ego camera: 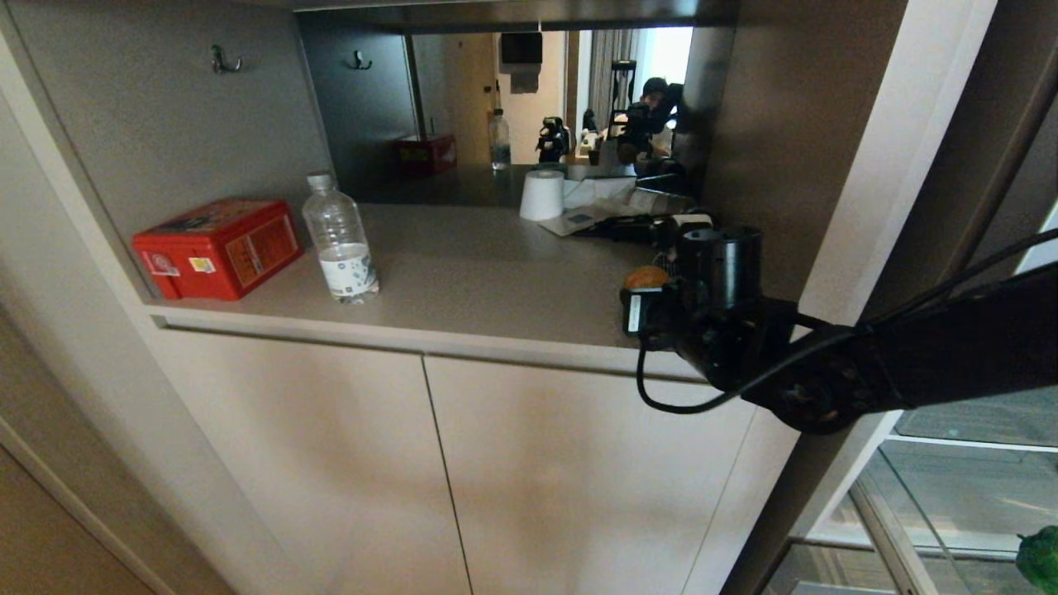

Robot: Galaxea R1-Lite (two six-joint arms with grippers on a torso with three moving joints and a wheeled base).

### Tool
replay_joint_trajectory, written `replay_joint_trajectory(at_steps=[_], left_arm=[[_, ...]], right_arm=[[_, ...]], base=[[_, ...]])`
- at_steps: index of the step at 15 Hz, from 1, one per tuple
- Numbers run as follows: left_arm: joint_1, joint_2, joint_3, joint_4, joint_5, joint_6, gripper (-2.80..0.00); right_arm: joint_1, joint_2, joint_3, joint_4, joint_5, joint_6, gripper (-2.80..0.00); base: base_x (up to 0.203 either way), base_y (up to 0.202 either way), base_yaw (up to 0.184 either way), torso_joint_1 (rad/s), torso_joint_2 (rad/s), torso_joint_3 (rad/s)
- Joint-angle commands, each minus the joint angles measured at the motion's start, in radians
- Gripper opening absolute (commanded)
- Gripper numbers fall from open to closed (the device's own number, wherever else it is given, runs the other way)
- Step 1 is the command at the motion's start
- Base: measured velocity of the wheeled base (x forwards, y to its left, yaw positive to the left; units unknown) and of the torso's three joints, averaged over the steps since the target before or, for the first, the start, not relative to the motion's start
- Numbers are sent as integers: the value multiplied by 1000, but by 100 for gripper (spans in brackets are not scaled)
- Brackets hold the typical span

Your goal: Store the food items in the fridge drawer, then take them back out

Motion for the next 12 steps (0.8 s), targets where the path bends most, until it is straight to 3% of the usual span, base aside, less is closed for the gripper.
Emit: replay_joint_trajectory(at_steps=[1,4,6,12], left_arm=[[0,1,0,1,1,0,-280],[0,1,0,1,0,1,-280],[0,1,0,1,0,0,-280],[0,1,0,1,0,0,-280]], right_arm=[[21,-202,127,-3,-3,16,-280],[57,-485,328,48,-2,52,-280],[92,-689,433,163,2,96,-280],[146,-1183,532,905,119,282,-280]], base=[[0,0,0,0,0,0],[0,0,0,0,0,0],[0,0,0,0,0,0],[0,0,0,0,0,0]])
